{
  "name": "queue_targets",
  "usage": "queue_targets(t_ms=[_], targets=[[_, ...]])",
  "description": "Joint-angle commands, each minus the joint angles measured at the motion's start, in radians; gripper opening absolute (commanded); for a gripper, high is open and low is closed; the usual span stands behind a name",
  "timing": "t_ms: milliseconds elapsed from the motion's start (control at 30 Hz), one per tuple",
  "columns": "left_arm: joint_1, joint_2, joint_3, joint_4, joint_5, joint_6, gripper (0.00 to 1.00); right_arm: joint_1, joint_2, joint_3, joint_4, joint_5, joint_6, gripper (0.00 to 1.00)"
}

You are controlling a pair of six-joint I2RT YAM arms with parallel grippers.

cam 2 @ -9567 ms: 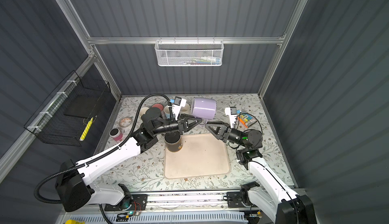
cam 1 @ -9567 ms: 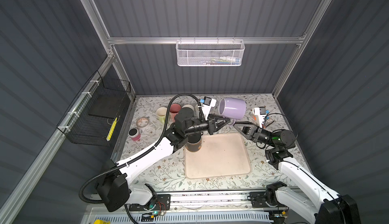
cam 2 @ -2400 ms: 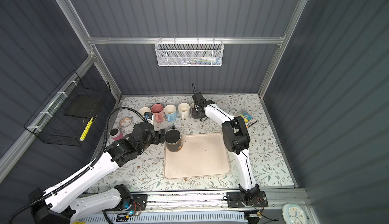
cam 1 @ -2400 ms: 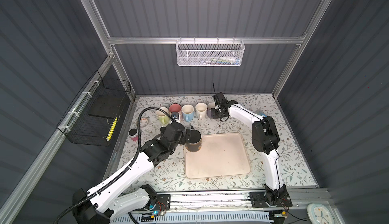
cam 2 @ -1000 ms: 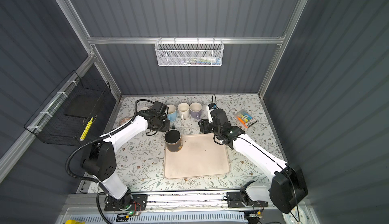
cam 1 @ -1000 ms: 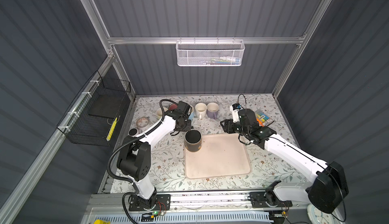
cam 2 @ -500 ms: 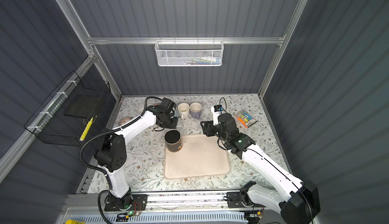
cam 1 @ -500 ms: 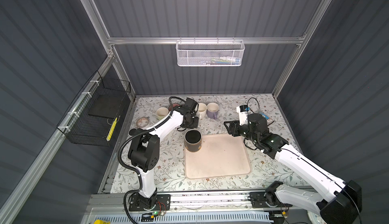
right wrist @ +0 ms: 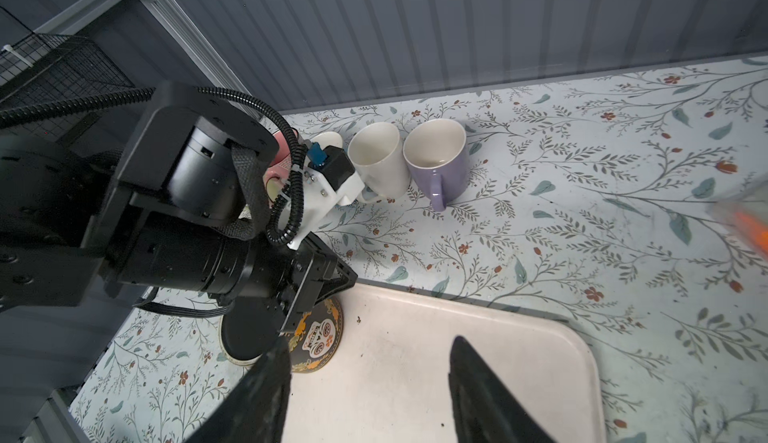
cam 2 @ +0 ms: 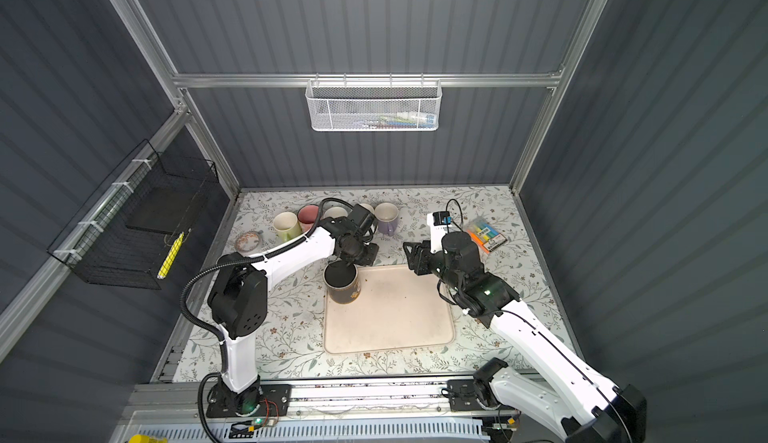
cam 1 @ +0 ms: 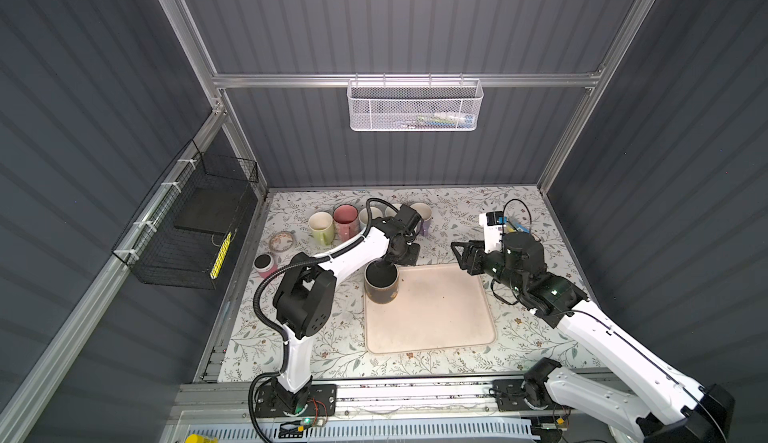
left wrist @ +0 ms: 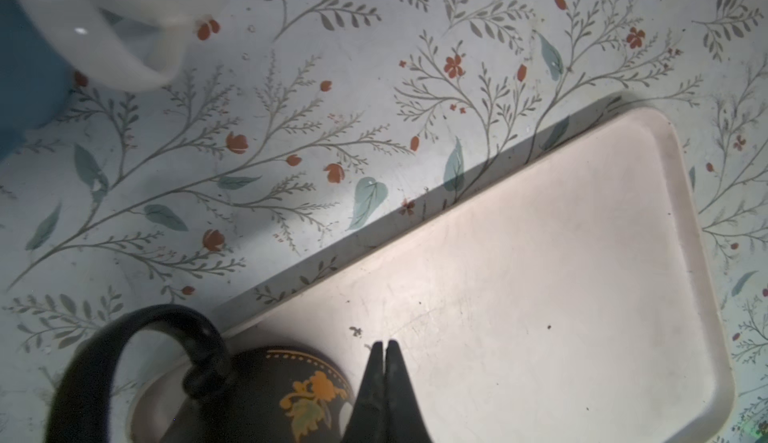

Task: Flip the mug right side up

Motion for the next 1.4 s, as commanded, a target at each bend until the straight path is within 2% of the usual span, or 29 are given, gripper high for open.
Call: queue_targets(t_ms=[0,167,633,1133,1367], targets=[[-0.019,0.011,0.031,-0.024,0.005,-0.026,0.02,0.004,-0.026,-0.013,-0.005,0.030,-0.002,0.61],[-0.002,0.011,0.032,-0.064,-0.063,0.008,0.01,0.004,-0.019,-0.010,-0.009,0.023,-0.003,0.61],[0.146,-0.011,-0.037,-0.089,-0.070,0.058,0.00,0.003,-0.002,-0.007,-0.009,0.017,-0.002,0.62],[0.160,-0.123,-0.190,-0.067,-0.102,0.048,0.00,0.004,0.037,0.016,-0.003,-0.012,0.001,0.61],[0.159,-0.203,-0.315,-0.060,-0.111,0.032,0.00,0.004,0.040,0.018,-0.005,-0.020,0.003,0.61]])
